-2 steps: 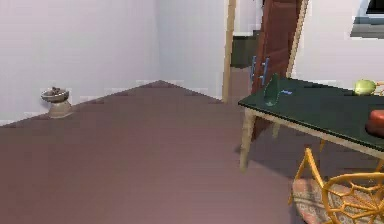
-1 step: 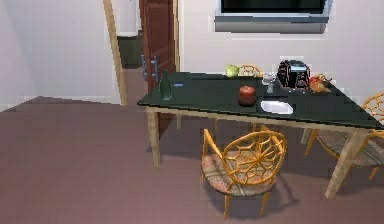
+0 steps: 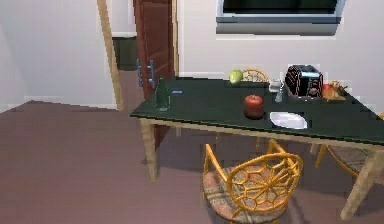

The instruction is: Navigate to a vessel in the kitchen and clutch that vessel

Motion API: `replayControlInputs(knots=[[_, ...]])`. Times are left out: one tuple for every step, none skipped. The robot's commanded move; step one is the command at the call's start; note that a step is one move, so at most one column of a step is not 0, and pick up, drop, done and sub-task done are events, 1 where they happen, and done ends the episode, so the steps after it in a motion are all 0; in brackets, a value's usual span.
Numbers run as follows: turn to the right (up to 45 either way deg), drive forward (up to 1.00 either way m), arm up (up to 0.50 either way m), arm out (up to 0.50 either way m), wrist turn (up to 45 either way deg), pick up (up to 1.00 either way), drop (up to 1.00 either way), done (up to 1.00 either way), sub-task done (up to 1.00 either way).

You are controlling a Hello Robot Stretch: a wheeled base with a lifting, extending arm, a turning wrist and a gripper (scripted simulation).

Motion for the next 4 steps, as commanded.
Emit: replayControlInputs(knots=[[6.0,0.0,0.0,0.0,0.0,0.0,0.0,0.0,0.0],[0.0,0.25,0.0,0.0,0.0,0.0,0.0,0.0,0.0],[-45.0,0.0,0.0,0.0,0.0,0.0,0.0,0.0,0.0],[-45.0,0.0,0.0,0.0,0.0,0.0,0.0,0.0,0.0]])
